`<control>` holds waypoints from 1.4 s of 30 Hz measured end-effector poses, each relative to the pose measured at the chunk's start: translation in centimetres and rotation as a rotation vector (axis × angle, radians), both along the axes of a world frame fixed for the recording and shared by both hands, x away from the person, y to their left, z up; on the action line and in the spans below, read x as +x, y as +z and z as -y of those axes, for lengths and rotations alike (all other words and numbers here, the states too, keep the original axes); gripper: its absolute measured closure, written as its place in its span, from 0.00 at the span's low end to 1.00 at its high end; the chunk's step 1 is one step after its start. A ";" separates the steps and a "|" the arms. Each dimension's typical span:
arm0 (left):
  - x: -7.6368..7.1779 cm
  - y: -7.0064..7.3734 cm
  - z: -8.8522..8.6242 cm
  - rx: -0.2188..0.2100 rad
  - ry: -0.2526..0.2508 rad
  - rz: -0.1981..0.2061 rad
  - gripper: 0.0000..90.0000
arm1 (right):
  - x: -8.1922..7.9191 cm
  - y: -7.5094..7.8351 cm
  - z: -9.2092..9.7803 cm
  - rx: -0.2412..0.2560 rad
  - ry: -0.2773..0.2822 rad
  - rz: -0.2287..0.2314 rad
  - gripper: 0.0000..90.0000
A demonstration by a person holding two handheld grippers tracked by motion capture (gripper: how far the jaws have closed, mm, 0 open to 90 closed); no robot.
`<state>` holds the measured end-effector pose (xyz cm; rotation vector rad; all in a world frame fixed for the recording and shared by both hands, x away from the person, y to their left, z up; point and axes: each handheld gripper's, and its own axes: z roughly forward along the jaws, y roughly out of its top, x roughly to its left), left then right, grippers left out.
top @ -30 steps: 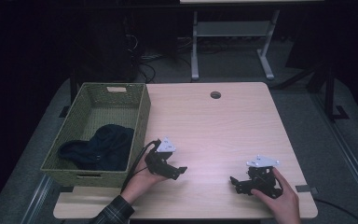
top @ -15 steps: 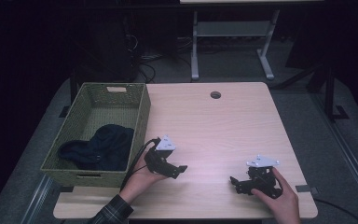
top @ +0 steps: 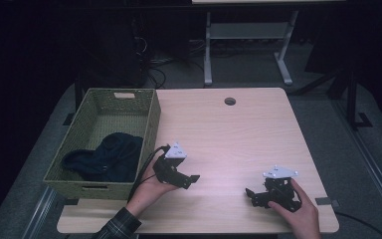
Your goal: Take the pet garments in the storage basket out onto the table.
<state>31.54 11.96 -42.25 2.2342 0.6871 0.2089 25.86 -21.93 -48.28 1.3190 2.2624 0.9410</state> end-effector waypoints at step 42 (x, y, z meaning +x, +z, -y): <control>0.7 4.9 -1.0 -0.081 -0.016 0.027 0.16 | 0.0 0.0 0.0 0.000 -0.002 0.000 0.00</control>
